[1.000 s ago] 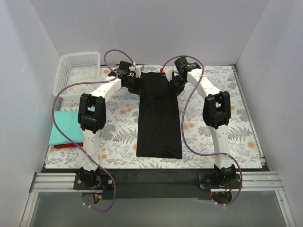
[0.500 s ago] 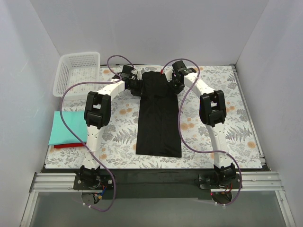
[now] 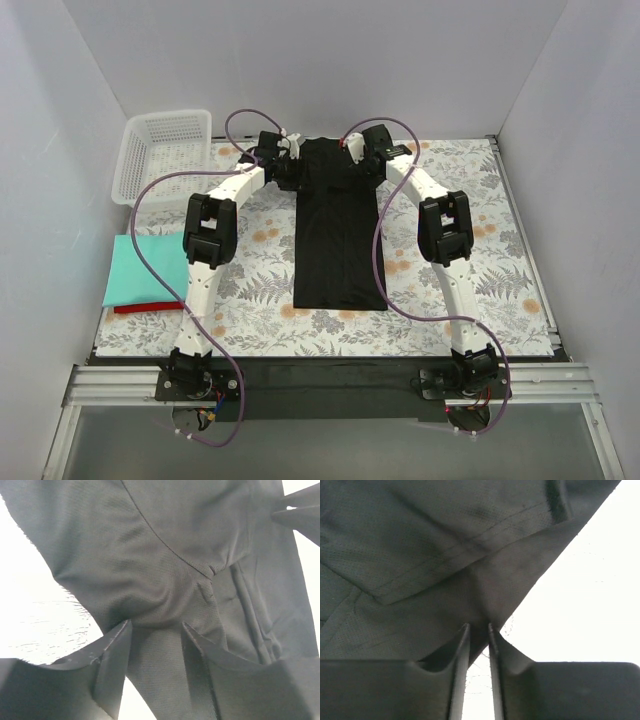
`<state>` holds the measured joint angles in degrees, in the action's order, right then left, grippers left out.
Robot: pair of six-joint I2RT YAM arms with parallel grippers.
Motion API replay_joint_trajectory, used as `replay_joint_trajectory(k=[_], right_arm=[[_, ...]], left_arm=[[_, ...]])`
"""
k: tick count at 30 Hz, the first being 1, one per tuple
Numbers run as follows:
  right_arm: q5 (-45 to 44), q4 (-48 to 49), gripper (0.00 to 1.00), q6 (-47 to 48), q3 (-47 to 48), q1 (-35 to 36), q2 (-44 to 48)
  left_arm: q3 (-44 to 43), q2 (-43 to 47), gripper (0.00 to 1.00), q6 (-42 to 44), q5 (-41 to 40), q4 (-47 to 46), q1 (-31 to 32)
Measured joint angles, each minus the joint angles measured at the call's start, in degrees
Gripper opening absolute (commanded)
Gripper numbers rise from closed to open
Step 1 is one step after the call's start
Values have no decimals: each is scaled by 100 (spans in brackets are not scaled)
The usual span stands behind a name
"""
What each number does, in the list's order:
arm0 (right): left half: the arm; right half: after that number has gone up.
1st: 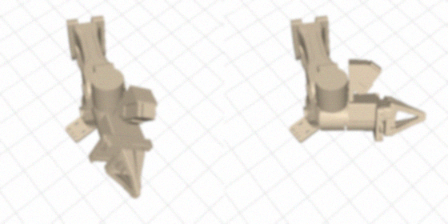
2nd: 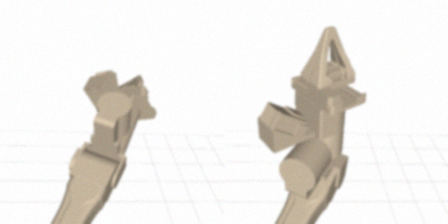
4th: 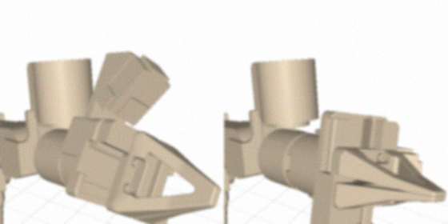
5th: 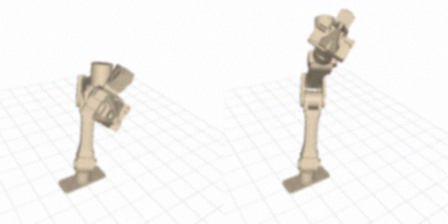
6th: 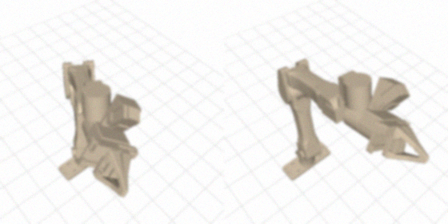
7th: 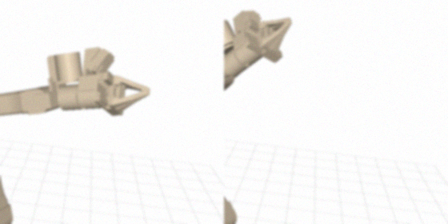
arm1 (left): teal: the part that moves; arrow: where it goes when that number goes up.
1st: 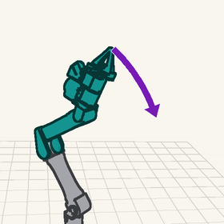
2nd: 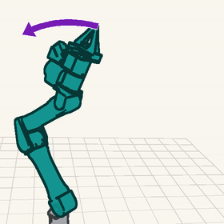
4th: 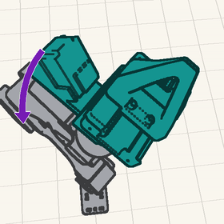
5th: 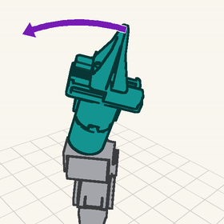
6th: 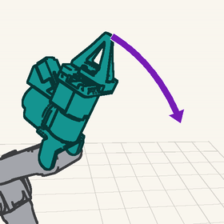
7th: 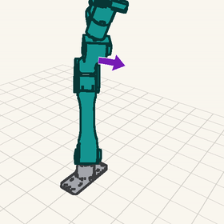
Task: Fold and stack the t-shirts
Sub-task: Fold the tshirt
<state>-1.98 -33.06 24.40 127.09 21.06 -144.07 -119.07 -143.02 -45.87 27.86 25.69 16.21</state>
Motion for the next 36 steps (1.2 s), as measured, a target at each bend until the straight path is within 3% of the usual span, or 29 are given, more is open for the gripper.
replay_joint_trajectory(k=[2,4,8,11,13,14,15,16,18,19,20,26,29,36], right_arm=[[24,26,39,44,-2,0,24],[107,-7,48,127,-87,-7,136],[385,-162,56,317,-501,9,892],[538,-190,54,457,-625,35,1755],[623,-68,45,573,-767,70,2507],[686,57,42,678,-944,90,2949],[743,103,43,791,-1117,122,3381],[811,192,58,973,-1338,168,3805],[953,319,78,1370,-1991,330,4673],[1027,299,94,1609,-2350,439,5053],[1088,313,98,1816,-2680,560,5353],[1421,-114,98,2837,-5512,1436,6883],[1598,-341,97,3064,-6780,1709,7405],[2138,-166,65,3320,-8306,2050,7746]], left_arm=[[-87,0,53,72,-22,94,-15],[-101,55,65,160,-9,153,-37],[72,522,79,367,76,269,-74],[621,1438,80,586,164,203,-90],[1285,2380,80,730,208,-118,-105],[1698,2924,93,780,216,-337,-109],[2103,3456,93,911,251,-553,-111],[2507,4009,93,1056,295,-809,-111],[3123,4916,93,1425,472,-1049,-109],[3403,5309,93,1631,592,-1102,-109],[3687,5683,93,1847,728,-1106,-105],[5869,7167,93,3136,1458,-538,81],[7016,7517,84,3705,1541,-188,374],[8655,7700,60,4579,1318,-682,1458]])
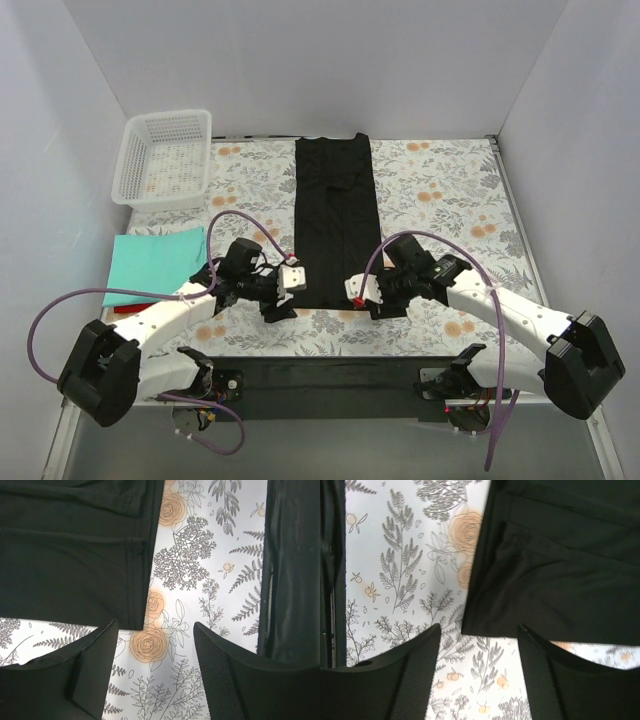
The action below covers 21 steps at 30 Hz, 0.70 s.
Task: Fold and stack the t-shirts
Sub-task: Fold the tshirt
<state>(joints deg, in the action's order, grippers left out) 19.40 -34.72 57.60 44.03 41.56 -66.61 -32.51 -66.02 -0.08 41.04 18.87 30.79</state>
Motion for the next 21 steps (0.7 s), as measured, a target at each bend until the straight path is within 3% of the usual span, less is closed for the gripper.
replay_joint_trajectory(k=[1,8,21], right_arm=[[35,90,60,39,-162,24,0],[94,590,55,345,-743,90,-151],[20,1707,44,507,-1141,90,-664]], left_arm=[[103,-7,58,59,-48,-153,79],[470,-317,54,411,-470,-1064,426],[592,-992,47,540,-671,-1550,466]])
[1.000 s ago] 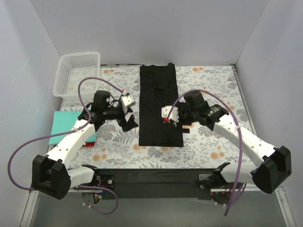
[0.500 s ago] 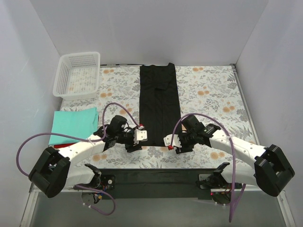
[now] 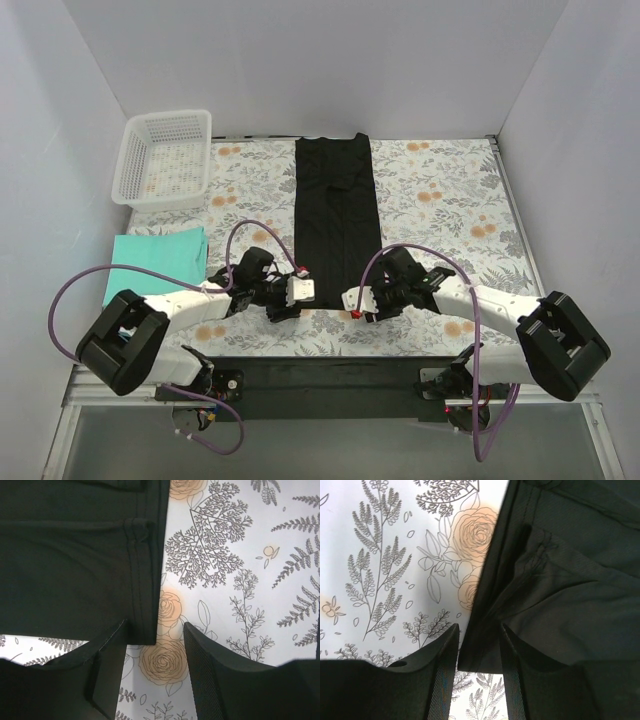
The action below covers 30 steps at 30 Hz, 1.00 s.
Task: Fold and stack the t-shirts
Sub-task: Fold the tshirt
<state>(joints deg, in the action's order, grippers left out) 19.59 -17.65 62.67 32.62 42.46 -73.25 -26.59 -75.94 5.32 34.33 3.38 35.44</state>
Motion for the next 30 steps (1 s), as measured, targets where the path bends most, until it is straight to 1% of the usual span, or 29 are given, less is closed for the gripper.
replay_joint_trajectory(k=[4,5,7,8,9,11,12,13,15,18,21,23,26,28,30], right_arm=[[4,197,38,-20,-39,0,-35],[7,227,36,-31,-42,0,-50],[13,284,30,-50,-42,0,-87],[17,295,27,-55,-42,0,-111],[26,313,21,-72,-39,0,-133],[35,326,13,-79,-24,0,-181],[31,330,3,-83,-4,0,-210],[24,332,1,-87,15,0,-238],[7,310,1,-101,72,0,-291],[-22,254,1,-109,105,31,-295],[-109,-4,1,-219,118,188,-170],[-133,-369,1,-354,116,420,52],[-42,-815,1,-555,116,758,575],[4,-1034,1,-610,151,846,890],[-13,-1226,1,-645,306,846,984]], left_arm=[[-11,-146,41,9,92,-92,0],[-31,-195,38,17,114,-92,0],[-131,-352,34,31,197,-98,0],[-173,-426,30,39,223,-105,2],[-227,-494,27,44,256,-107,2],[-330,-621,19,50,278,-105,4],[-387,-691,10,63,280,-107,4],[-446,-754,7,74,280,-103,4],[-533,-831,0,138,273,-83,4],[-542,-761,0,219,249,22,33],[-540,-496,0,251,168,466,155],[-505,-175,0,251,151,802,321],[-461,601,0,181,199,1292,682],[-461,970,0,83,245,1445,774],[-481,1174,0,-13,210,1541,776]])
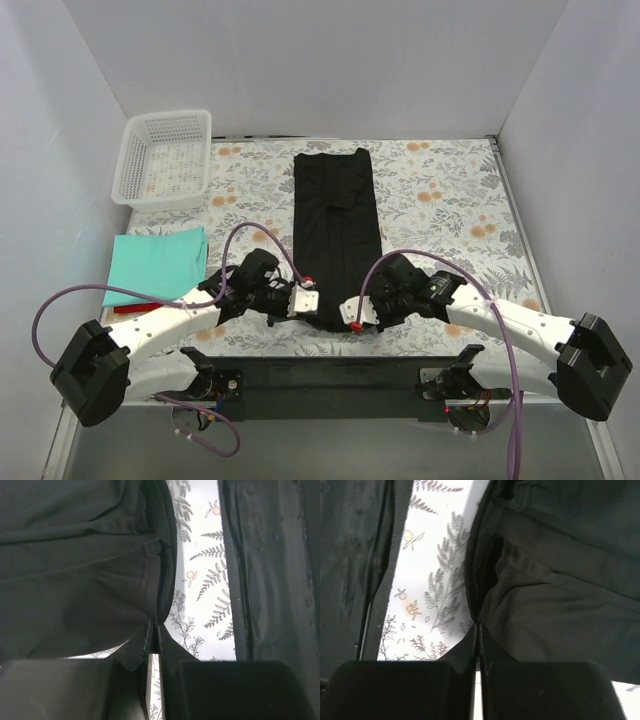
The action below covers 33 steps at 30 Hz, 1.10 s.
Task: Fold and stack the t-shirts
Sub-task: Fold the tshirt
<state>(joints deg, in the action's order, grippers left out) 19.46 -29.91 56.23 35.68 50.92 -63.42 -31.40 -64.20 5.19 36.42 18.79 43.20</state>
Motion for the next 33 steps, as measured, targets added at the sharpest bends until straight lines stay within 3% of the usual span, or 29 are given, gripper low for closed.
replay_joint_trajectory(k=[7,14,25,33], right_arm=[[-26,-223,1,175,855,-428,-361],[24,-208,1,743,1766,-1244,-1163],[284,68,1,1574,3410,-2310,-3073],[378,229,1,1956,4520,-2688,-4310]], left_arm=[[-629,-546,0,-52,83,223,-728],[-1843,-1731,0,144,369,2,-1486],[-3744,-3816,0,603,645,-249,-2243],[-4802,-4940,0,765,647,-306,-2575]])
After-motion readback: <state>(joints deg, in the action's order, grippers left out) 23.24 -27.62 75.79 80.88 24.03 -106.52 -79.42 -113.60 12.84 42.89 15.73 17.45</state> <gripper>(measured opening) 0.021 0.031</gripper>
